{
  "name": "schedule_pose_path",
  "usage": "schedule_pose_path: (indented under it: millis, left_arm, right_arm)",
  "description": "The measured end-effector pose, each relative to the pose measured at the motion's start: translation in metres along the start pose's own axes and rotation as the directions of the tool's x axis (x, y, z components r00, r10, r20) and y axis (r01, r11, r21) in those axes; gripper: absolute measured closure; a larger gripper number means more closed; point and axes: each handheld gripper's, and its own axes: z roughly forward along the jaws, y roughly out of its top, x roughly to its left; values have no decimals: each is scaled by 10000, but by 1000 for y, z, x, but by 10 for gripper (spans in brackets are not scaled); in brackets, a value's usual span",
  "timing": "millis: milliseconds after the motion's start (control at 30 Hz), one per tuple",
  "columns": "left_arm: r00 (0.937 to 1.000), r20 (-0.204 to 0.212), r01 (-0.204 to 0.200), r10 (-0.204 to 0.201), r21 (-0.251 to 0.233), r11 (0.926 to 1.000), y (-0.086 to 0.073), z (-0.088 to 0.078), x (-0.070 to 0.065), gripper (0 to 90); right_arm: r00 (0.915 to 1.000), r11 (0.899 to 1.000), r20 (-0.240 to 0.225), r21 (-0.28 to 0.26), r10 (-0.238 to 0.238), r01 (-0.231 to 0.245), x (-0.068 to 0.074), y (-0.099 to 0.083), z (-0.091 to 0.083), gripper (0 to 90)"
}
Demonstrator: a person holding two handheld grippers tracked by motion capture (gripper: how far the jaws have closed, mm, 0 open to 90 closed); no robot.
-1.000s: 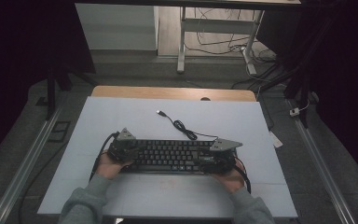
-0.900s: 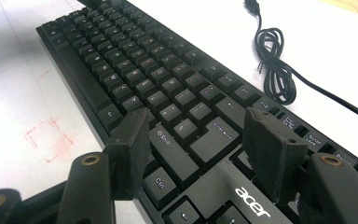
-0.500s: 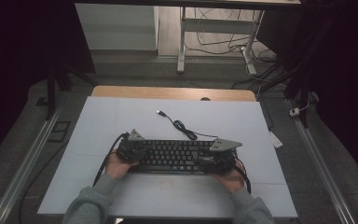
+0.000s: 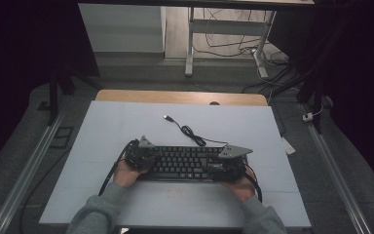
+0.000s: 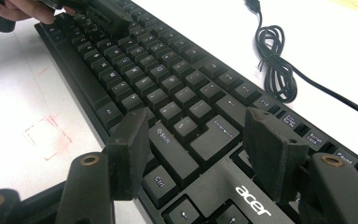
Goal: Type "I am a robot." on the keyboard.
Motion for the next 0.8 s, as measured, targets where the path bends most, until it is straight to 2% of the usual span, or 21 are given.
schedule_pose_path:
  millis: [433, 567, 700, 800]
  left_arm:
    - [10000, -29, -61, 61, 67, 10000, -1, 2, 0, 884]
    - [10000, 20, -42, 43, -404, 9992, 1, -7, -1, 880]
    - [9999, 70, 142, -137, -789, 9968, 0, -18, 1, 767]
    - [9996, -9, 279, -281, -917, 9954, -2, -24, 3, 631]
  right_arm:
    - [10000, 10000, 18, -7, -1, 1, 0, 0, 0, 412]
    - [10000, 10000, -1, -31, 2, -2, 0, 0, 0, 412]
    - [10000, 10000, 14, -43, 14, -13, -1, 0, 0, 411]
    - [10000, 10000, 20, -15, 62, -62, -1, -1, 0, 409]
